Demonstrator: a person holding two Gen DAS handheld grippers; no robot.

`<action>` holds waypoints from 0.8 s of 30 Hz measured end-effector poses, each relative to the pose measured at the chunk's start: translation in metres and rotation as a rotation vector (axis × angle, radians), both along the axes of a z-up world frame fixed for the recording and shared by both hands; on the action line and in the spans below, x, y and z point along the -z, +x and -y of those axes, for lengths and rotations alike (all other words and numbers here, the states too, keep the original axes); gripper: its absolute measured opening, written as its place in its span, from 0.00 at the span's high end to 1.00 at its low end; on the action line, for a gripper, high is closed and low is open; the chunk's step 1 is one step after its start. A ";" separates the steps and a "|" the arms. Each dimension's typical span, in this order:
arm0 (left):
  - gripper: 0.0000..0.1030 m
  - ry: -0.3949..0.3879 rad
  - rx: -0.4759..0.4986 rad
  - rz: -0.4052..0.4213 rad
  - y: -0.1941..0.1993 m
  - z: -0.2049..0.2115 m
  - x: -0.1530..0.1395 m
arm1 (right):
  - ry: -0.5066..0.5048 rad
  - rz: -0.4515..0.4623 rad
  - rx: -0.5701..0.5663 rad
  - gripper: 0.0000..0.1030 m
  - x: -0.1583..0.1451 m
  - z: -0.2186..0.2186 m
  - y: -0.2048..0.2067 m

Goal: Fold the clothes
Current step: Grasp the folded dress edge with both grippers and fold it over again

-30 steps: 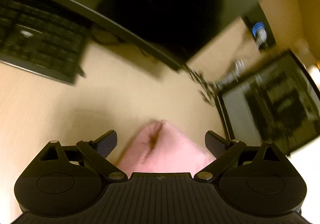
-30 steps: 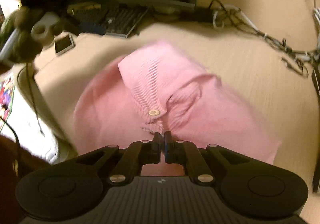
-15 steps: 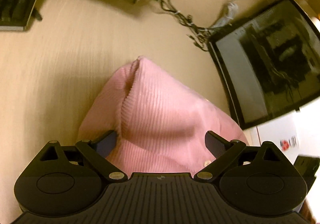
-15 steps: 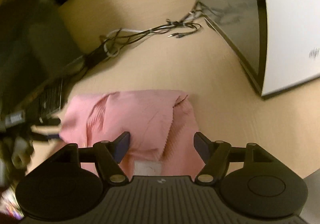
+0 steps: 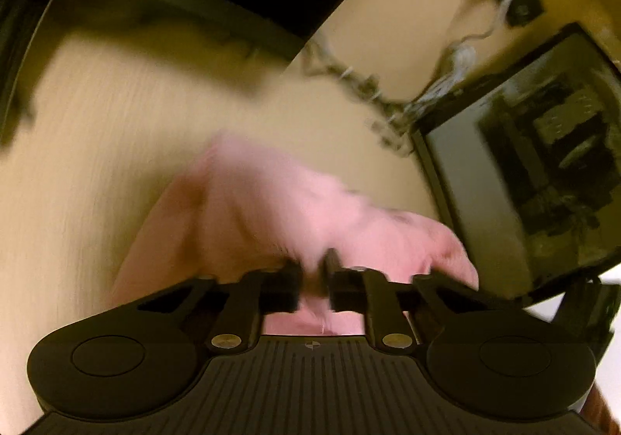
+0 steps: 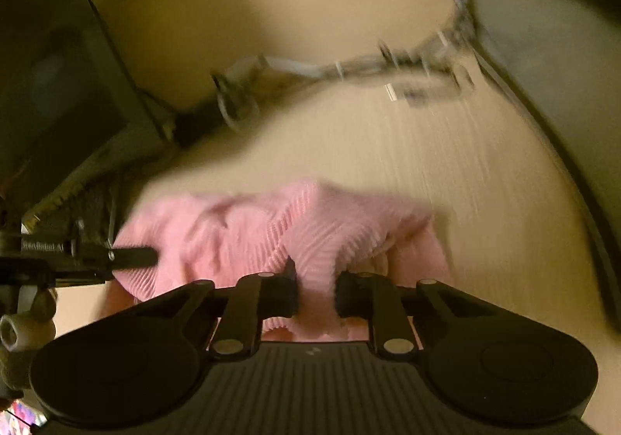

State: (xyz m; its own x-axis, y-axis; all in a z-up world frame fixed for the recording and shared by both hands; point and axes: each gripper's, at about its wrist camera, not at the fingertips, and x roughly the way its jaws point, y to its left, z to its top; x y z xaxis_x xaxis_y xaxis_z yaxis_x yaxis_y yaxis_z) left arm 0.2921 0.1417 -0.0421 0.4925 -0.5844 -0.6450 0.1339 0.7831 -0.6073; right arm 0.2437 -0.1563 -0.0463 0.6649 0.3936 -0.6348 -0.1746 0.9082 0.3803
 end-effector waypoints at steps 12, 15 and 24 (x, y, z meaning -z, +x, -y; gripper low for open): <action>0.88 0.009 0.146 -0.072 -0.112 -0.008 0.002 | -0.021 -0.159 -0.126 0.87 0.021 0.033 -0.081; 0.85 0.042 0.109 -0.177 -0.124 -0.015 0.028 | -0.068 -0.200 -0.107 0.82 0.038 0.034 -0.092; 0.23 0.034 0.049 -0.037 -0.102 -0.011 0.009 | -0.004 -0.097 -0.026 0.38 0.011 0.035 -0.095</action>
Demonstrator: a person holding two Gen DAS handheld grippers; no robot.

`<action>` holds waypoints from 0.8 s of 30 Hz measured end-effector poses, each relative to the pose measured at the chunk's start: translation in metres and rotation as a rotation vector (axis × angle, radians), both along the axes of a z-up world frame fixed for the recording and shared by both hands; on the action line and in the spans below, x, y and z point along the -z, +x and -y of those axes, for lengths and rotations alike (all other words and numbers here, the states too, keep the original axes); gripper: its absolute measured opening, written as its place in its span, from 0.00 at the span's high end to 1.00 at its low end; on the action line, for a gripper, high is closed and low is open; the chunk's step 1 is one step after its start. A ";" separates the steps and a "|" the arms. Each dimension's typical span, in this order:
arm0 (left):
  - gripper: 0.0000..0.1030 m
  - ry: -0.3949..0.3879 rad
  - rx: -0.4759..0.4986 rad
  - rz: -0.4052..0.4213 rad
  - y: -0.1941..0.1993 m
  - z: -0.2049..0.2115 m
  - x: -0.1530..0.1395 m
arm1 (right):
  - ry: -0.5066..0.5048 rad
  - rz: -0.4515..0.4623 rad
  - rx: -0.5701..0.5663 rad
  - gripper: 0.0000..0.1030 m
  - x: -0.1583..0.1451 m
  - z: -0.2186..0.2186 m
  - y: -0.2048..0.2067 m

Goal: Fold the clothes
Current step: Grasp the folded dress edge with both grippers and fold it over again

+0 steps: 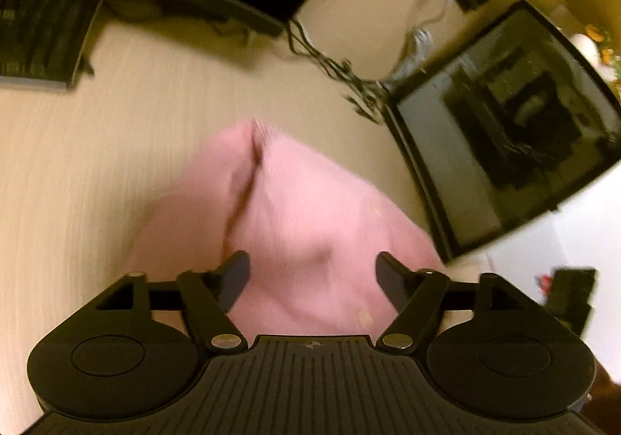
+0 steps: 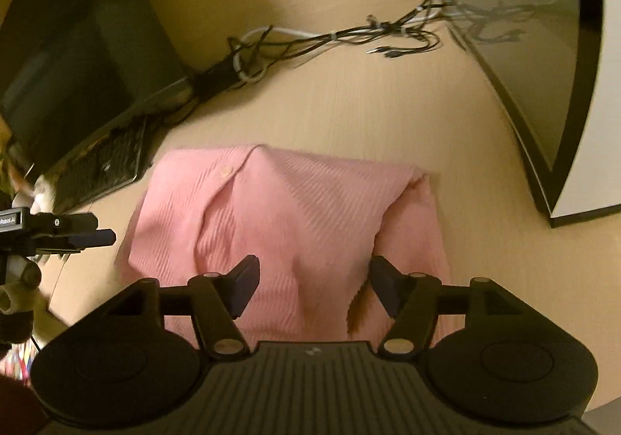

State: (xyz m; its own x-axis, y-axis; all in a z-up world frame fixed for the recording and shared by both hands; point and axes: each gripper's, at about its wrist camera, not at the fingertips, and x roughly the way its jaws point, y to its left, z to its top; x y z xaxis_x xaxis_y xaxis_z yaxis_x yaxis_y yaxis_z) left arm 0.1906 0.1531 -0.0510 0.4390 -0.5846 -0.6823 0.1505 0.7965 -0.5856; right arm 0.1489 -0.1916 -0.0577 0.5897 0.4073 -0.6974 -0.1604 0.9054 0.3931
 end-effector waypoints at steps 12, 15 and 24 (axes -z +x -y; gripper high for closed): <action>0.82 0.145 -0.011 0.042 0.037 0.037 0.016 | -0.079 0.047 -0.018 0.88 0.011 -0.041 0.042; 0.84 0.155 0.000 0.042 0.026 0.033 0.015 | -0.046 0.119 -0.030 0.89 -0.019 -0.038 0.056; 0.82 0.187 0.032 0.042 -0.007 0.021 0.011 | -0.047 0.017 -0.080 0.88 -0.006 -0.021 0.013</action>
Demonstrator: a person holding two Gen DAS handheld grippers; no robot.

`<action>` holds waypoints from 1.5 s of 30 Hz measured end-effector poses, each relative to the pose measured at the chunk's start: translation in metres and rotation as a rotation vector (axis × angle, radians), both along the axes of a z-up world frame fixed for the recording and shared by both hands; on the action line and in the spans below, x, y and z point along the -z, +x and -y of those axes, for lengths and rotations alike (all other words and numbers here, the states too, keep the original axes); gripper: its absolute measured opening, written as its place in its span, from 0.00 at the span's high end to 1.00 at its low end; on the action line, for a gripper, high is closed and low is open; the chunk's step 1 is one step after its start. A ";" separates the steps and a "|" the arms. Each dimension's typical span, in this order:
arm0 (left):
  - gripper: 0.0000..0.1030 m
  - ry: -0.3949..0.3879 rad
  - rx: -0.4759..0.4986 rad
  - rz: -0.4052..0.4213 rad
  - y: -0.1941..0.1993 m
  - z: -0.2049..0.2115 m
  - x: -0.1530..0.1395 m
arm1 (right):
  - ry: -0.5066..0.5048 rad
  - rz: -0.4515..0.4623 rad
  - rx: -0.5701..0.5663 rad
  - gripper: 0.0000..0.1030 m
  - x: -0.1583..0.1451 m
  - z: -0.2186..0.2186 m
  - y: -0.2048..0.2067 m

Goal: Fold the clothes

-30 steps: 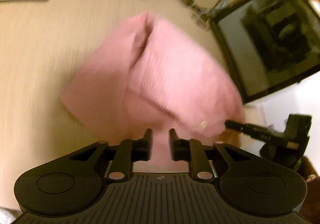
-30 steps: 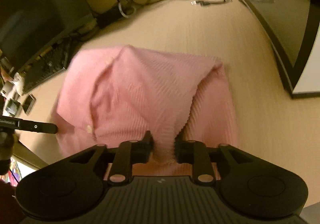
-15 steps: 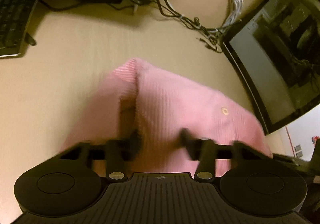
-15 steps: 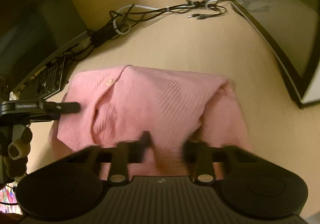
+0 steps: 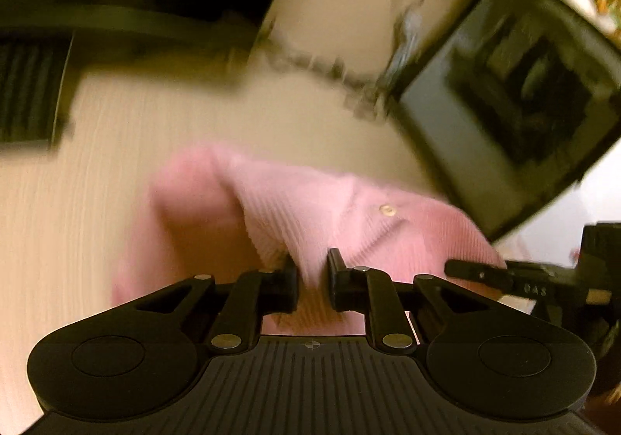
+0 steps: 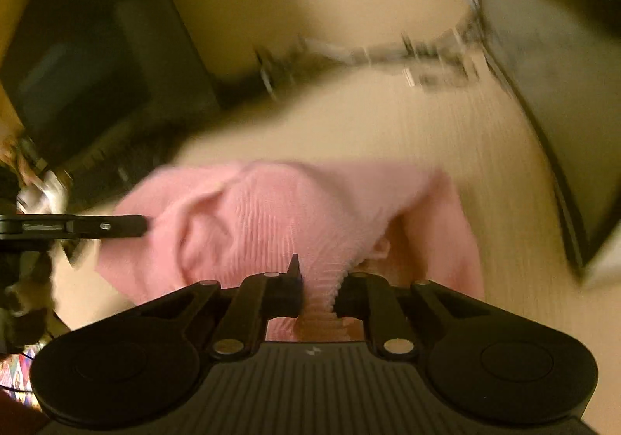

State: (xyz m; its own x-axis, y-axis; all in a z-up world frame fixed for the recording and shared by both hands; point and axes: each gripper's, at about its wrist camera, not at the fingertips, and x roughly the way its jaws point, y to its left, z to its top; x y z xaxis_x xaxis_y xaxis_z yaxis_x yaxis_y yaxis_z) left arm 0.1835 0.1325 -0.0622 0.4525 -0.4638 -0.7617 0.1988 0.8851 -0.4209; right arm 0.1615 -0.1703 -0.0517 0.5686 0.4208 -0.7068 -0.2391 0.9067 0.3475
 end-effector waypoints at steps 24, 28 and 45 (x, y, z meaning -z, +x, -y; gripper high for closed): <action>0.25 -0.168 -0.057 0.128 -0.029 -0.044 -0.038 | -0.183 0.202 -0.162 0.41 -0.020 -0.073 0.013; 0.26 -0.218 -0.009 0.124 -0.024 -0.026 -0.037 | -0.252 0.254 -0.163 0.41 -0.032 -0.076 0.026; 0.15 -0.157 -0.131 0.057 -0.033 -0.044 -0.014 | -0.457 0.322 -0.341 0.33 -0.025 -0.131 0.045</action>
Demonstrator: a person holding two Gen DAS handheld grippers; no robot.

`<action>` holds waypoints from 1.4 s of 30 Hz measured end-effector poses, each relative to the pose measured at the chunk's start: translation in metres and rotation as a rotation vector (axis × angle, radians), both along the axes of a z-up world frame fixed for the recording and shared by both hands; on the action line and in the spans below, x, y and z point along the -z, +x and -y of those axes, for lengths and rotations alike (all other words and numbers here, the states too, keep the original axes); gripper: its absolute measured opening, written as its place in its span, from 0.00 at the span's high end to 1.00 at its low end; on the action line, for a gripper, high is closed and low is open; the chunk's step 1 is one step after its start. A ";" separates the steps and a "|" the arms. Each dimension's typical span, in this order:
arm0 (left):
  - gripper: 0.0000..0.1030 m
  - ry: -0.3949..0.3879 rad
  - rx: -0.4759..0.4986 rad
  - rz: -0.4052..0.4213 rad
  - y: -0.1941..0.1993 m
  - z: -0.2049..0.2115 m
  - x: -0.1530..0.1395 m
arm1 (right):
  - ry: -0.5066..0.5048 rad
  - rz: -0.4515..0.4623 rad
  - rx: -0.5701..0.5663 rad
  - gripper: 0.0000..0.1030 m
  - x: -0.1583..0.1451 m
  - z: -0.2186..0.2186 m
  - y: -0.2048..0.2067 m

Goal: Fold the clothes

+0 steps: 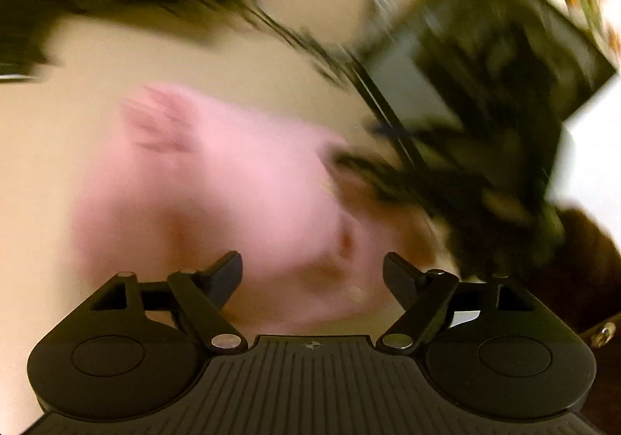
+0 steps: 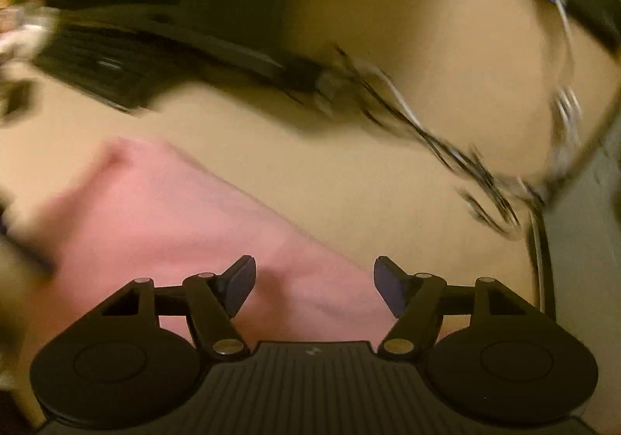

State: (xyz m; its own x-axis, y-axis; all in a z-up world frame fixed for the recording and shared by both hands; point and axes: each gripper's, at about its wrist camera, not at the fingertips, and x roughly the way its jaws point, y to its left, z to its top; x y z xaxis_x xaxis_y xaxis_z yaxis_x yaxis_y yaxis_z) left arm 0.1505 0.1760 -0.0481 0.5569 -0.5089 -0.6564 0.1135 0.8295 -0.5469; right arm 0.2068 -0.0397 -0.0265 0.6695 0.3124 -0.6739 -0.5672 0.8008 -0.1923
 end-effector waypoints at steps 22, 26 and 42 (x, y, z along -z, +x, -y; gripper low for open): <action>0.09 0.183 0.053 0.153 0.048 -0.017 0.003 | 0.381 -0.167 0.135 0.92 -0.020 0.010 0.000; 0.12 0.263 0.182 0.142 0.080 0.008 0.015 | 0.476 -0.194 0.217 0.92 -0.015 0.029 0.004; 0.91 0.446 0.321 0.238 0.023 0.064 -0.011 | 0.500 -0.214 0.229 0.92 -0.019 0.045 0.020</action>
